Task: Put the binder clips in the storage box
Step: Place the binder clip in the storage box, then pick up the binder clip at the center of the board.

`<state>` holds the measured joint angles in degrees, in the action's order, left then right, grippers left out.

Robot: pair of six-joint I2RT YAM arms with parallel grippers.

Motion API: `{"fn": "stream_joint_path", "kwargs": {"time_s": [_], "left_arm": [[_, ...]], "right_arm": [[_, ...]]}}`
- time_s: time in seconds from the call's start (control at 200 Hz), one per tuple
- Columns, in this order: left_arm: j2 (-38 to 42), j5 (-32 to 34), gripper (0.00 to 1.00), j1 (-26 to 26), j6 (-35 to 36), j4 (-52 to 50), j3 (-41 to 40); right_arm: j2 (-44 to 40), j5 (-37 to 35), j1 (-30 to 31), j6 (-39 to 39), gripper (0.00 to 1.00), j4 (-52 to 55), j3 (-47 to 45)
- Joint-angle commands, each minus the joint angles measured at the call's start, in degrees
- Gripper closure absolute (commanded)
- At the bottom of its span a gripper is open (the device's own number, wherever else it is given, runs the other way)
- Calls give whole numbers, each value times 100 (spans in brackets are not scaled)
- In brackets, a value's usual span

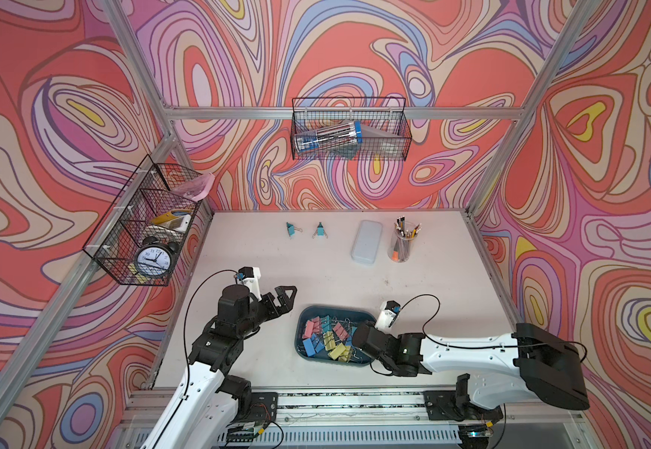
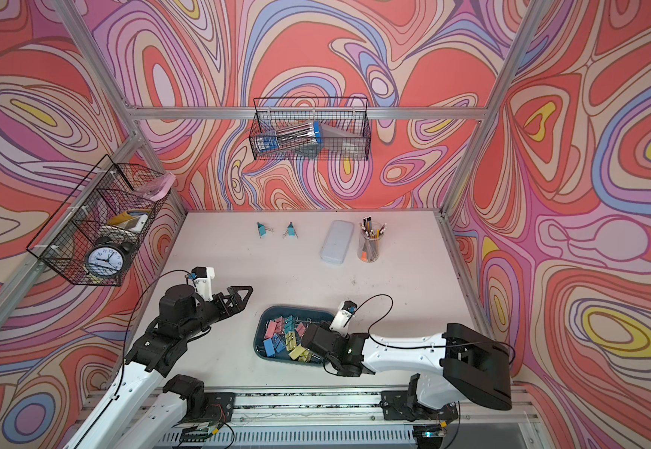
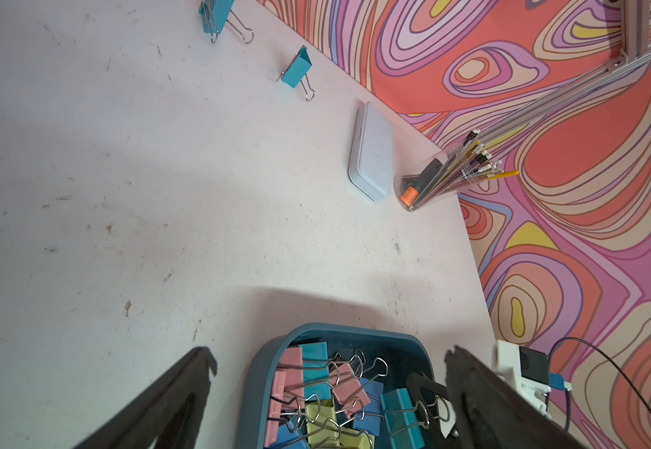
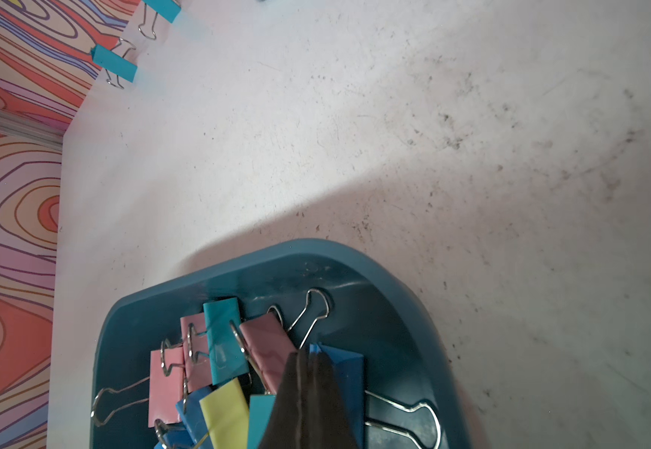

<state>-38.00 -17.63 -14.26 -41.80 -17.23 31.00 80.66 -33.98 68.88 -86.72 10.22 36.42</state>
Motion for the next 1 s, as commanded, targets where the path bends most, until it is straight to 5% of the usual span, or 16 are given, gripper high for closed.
{"fn": "stream_joint_path", "kwargs": {"time_s": [0.0, 0.22, 0.541, 0.786, 0.996], "left_arm": [[-331, -223, 1, -45, -30, 403, -50], [-1171, 229, 6, -402, 254, 418, 525], [-3340, 816, 27, -753, 1144, 543, 1947], [-5777, 1820, 35, -759, 2727, -391, 4419], [-7726, 2241, 43, -706, 3833, -911, 6513]], "right_arm": [[169, -32, 90, -139, 99, -74, 131], [-115, -285, 152, -155, 76, 401, 181], [-1264, -1075, 151, 746, 65, 1351, 355], [-1795, -1723, 134, 2698, 51, 1149, 437], [-1760, -1958, 108, 3453, 37, 942, 367]]}}
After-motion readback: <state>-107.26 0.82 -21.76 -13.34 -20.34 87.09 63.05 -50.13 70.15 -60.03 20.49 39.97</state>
